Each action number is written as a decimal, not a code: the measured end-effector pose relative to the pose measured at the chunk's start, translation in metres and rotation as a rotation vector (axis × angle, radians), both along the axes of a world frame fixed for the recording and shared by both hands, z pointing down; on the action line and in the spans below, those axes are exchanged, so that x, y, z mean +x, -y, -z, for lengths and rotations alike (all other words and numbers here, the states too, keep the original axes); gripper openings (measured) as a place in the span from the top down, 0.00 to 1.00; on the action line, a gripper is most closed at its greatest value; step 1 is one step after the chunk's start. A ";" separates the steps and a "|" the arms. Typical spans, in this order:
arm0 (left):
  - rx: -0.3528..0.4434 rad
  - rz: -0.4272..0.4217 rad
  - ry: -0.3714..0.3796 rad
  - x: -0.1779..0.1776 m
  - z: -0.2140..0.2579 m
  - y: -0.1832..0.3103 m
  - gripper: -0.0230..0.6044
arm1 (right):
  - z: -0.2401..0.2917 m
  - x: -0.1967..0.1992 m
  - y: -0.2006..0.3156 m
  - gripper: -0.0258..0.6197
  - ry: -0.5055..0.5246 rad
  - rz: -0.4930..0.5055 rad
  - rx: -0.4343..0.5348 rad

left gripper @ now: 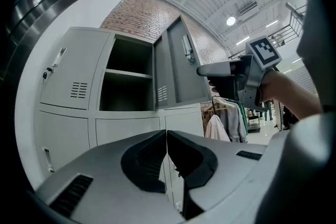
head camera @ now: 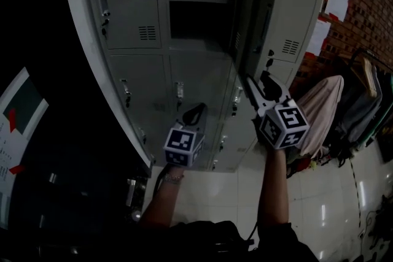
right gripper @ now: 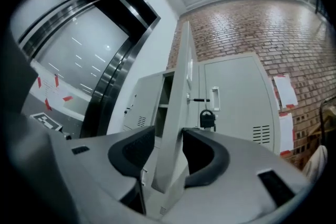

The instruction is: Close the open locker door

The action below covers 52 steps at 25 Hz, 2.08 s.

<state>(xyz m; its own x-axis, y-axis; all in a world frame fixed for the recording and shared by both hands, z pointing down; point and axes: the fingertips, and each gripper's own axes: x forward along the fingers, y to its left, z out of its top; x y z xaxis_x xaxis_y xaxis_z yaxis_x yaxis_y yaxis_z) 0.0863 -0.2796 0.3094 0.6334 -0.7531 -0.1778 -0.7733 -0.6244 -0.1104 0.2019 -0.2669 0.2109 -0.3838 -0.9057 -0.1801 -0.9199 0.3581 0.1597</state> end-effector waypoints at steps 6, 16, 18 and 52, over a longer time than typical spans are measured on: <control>-0.024 0.050 0.006 -0.036 -0.010 0.010 0.96 | -0.002 -0.056 0.011 0.69 0.003 0.103 0.007; -0.018 0.098 0.005 -0.114 -0.007 0.036 0.96 | -0.012 -0.142 0.055 0.69 0.020 0.168 -0.013; -0.023 0.105 0.001 -0.126 -0.007 0.043 0.96 | -0.015 -0.156 0.065 0.74 0.031 0.179 -0.025; -0.024 0.202 -0.018 -0.154 0.003 0.168 0.96 | -0.041 -0.170 0.265 0.96 -0.075 0.031 -0.090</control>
